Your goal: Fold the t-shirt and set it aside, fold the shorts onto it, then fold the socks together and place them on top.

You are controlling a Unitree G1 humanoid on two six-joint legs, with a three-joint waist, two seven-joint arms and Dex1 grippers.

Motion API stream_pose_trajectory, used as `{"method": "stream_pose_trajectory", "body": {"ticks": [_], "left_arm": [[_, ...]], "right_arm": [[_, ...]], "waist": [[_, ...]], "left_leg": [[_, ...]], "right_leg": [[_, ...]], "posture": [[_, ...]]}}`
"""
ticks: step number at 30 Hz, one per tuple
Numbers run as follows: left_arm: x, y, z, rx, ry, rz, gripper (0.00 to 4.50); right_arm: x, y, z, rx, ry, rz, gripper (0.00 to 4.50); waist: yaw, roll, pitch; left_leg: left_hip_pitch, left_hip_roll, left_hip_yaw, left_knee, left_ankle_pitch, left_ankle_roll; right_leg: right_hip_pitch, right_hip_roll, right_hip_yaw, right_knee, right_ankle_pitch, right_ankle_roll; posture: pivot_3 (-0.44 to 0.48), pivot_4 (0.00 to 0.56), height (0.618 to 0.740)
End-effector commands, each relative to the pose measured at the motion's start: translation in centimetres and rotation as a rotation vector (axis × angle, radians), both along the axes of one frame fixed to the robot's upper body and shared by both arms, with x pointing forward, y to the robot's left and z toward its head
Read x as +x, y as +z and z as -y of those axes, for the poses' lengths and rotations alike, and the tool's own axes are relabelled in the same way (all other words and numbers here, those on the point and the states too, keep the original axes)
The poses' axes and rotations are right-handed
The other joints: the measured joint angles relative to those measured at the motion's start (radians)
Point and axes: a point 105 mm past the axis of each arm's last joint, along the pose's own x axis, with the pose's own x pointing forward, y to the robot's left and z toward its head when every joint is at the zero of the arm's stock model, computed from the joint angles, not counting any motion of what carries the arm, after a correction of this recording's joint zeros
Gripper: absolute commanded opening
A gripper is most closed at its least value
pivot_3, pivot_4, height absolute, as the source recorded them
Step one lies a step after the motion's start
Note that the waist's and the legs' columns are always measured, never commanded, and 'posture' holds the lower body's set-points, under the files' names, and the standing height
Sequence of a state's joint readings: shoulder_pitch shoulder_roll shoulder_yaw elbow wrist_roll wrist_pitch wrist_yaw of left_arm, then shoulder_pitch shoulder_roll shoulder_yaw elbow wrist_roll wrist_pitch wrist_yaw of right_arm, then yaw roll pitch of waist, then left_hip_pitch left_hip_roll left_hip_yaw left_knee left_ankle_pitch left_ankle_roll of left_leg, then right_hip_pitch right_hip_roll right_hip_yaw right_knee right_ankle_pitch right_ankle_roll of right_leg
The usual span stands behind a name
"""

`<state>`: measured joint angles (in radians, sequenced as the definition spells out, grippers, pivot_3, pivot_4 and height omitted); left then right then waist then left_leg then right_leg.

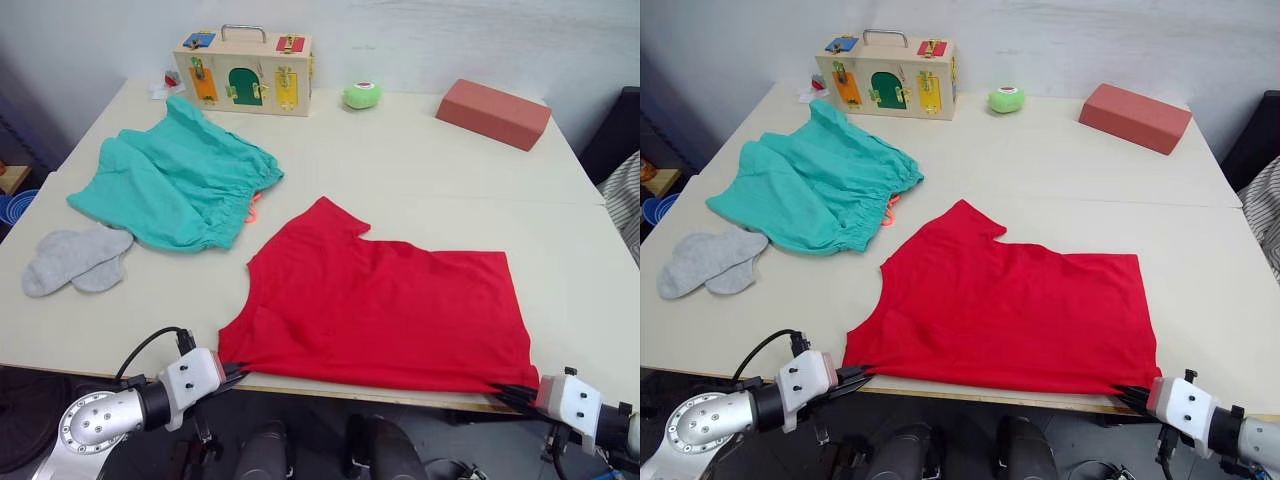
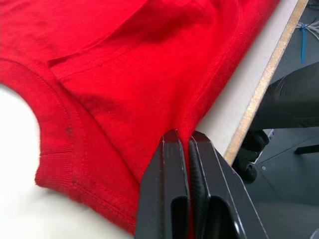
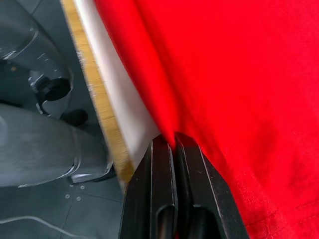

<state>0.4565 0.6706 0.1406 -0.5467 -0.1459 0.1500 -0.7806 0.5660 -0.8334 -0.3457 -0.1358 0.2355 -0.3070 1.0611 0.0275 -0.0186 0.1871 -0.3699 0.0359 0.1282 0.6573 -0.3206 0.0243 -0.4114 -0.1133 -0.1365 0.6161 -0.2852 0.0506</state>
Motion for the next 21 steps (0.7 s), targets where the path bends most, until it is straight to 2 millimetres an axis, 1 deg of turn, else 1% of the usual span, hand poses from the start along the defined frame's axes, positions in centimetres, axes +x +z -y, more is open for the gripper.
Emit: {"method": "stream_pose_trajectory", "body": {"ticks": [1,3,6,8,9,11,13,16,18,20,21], "left_arm": [[-0.1,0.6,-0.3,-0.001,0.028,0.036,0.02],[-0.1,0.6,-0.3,0.005,0.022,0.037,0.02],[-0.3,0.5,-0.3,0.002,-0.002,0.014,0.02],[-0.2,0.4,-0.5,-0.009,0.021,-0.006,0.0],[-0.1,0.5,-0.5,-0.022,0.026,-0.013,0.53],[-0.2,0.7,-0.5,-0.029,0.021,-0.027,1.04],[-0.4,0.9,-0.7,-0.035,0.01,-0.046,1.66],[-1.0,1.3,-1.6,-0.016,-0.009,-0.1,2.56],[-1.6,1.5,-2.4,0.003,-0.02,-0.155,3.2],[-2.2,2.0,-3.3,0.007,-0.033,-0.215,3.82],[-2.6,2.4,-3.7,0.002,-0.043,-0.245,4.12]], "right_arm": [[-0.9,-0.6,0.6,-0.03,0.011,-0.064,0.0],[-0.8,-0.8,0.5,-0.021,0.007,-0.073,0.0],[-0.6,-0.9,0.2,0.044,-0.017,-0.104,0.0],[-0.9,-0.9,-0.1,0.067,-0.004,-0.125,0.45],[-1.4,-1.0,-0.3,0.108,-0.002,-0.176,0.73],[-1.6,-1.1,-0.5,0.12,0.012,-0.193,1.36],[-1.5,-0.7,-0.4,0.117,0.02,-0.161,2.05],[-1.8,1.0,-0.7,0.172,0.026,-0.145,3.04],[-2.7,2.0,-1.3,0.218,0.056,-0.173,3.78],[-3.2,2.8,-1.0,0.236,0.048,-0.182,4.47],[-3.2,3.1,-0.5,0.233,0.03,-0.176,4.5]], "waist": [[0.0,0.0,0.0],[0.0,0.0,0.0],[0.0,0.0,0.0],[-0.001,0.0,0.0],[-0.001,0.0,0.0],[-0.001,0.0,0.0],[-0.001,0.0,0.0],[-0.001,0.0,0.0],[-0.001,0.002,0.001],[-0.001,0.002,0.001],[-0.001,0.002,0.002]], "left_leg": [[0.0,0.0,0.0,0.0,0.0,0.0],[0.0,0.0,0.0,-0.001,0.0,0.0],[0.0,0.0,0.0,-0.002,0.0,0.0],[0.0,0.0,0.0,-0.002,0.0,0.0],[0.0,0.0,0.0,-0.003,0.0,0.0],[0.0,0.0,0.0,-0.004,0.0,0.001],[0.001,0.0,0.0,-0.004,0.0,0.001],[0.0,0.0,0.0,-0.004,0.0,0.001],[0.0,0.0,0.0,-0.005,0.0,0.0],[0.0,0.0,0.0,-0.005,0.0,0.0],[0.0,0.0,0.0,-0.006,0.0,0.0]], "right_leg": [[0.0,0.0,0.0,0.0,0.0,0.0],[0.0,0.0,0.0,-0.001,0.0,0.0],[0.0,0.001,0.0,-0.002,0.0,0.0],[0.0,0.001,0.0,-0.003,0.0,0.0],[0.0,0.001,0.0,-0.003,0.0,0.0],[0.0,0.001,0.0,-0.003,0.0,0.0],[0.0,0.001,-0.001,-0.003,0.0,0.0],[0.0,0.001,-0.001,-0.003,0.0,0.0],[0.0,0.001,-0.001,-0.004,0.0,0.0],[-0.001,0.001,-0.001,-0.004,-0.001,-0.001],[-0.001,0.001,-0.001,-0.004,-0.001,-0.001]], "posture": [[0.0,0.15,0.74],[0.0,0.15,0.74],[0.0,0.15,0.74],[0.0,0.15,0.74],[0.0,0.15,0.74],[0.0,0.15,0.74],[0.0,0.15,0.74],[0.0,0.15,0.74],[0.0,0.15,0.74],[0.0,0.15,0.74],[0.0,0.15,0.74]]}}
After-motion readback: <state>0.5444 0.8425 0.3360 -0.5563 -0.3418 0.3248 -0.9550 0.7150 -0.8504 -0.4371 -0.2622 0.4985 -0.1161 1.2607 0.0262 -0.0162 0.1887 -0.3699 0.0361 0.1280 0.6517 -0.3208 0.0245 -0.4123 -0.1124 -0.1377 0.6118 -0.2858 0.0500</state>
